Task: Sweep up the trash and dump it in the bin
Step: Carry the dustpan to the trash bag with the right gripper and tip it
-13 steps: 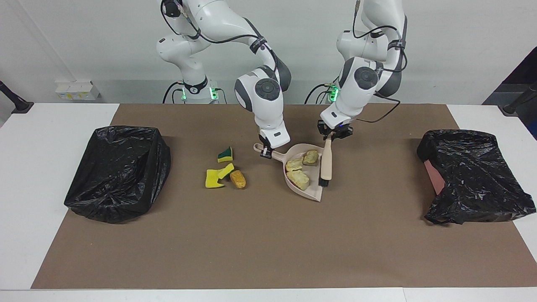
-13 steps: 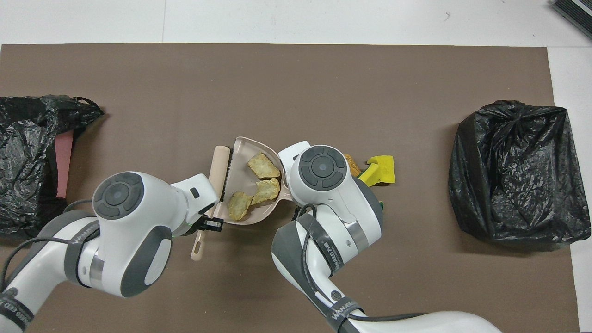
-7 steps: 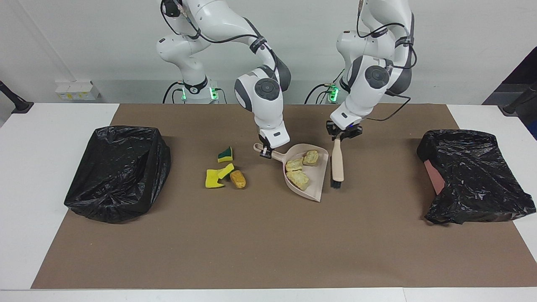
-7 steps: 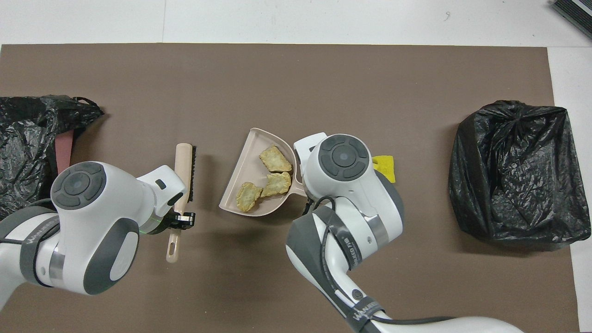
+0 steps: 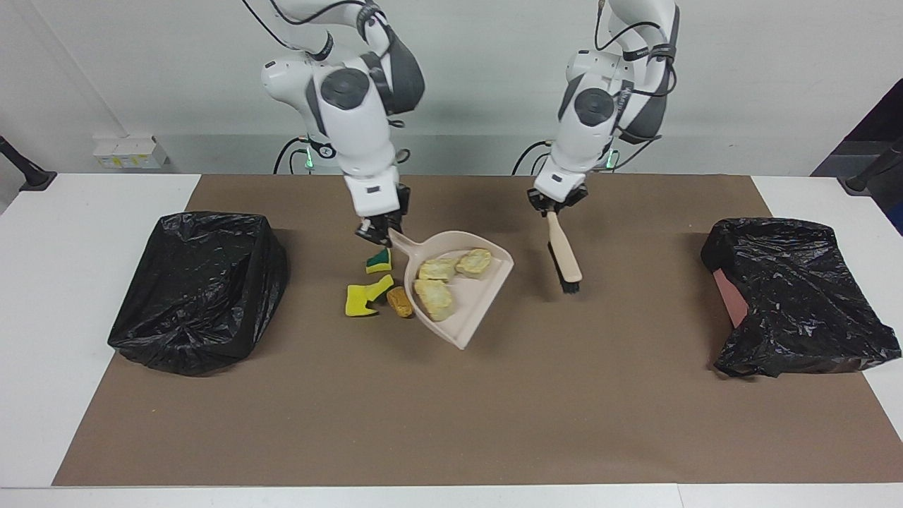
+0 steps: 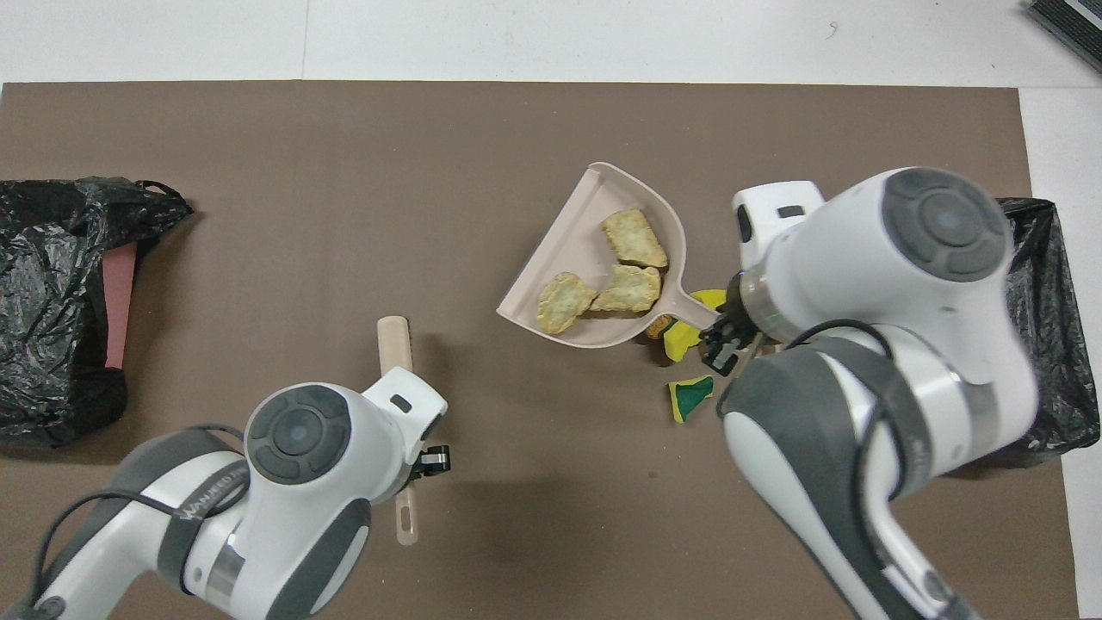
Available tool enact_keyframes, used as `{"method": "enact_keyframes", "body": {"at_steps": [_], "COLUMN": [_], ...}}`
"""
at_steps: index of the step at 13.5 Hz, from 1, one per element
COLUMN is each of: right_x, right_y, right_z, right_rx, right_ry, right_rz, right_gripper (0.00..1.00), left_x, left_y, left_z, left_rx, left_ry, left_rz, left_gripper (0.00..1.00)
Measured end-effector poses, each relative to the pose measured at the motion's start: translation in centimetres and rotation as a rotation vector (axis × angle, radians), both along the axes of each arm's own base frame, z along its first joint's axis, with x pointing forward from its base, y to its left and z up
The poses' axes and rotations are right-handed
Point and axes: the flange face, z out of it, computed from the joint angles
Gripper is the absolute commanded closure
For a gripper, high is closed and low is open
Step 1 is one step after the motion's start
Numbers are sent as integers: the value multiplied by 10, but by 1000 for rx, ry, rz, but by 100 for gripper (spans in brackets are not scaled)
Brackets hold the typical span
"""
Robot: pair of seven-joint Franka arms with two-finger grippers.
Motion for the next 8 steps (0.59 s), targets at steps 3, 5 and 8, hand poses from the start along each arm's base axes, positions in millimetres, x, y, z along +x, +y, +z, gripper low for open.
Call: {"method": "enact_keyframes", "body": {"at_steps": [3,5,8], "right_x": [-2,-2,-9], "right_y": [-90,-151,-251], "right_z": [30,37,36], "right_rx": [-24,-21,-19], "right_ry": [9,14,20], "right_rz": [-34,-12,56], "right_gripper": [100,100,100], "left_x": [-40,-69,-109], "left_y": [-40,-61,-86], "left_z": [-4,-12,-32], "left_rx": [-55,-67,-71], "left_ry": [10,2,-26], "left_rz": [-14,-9,12], "left_gripper": [100,100,100]}}
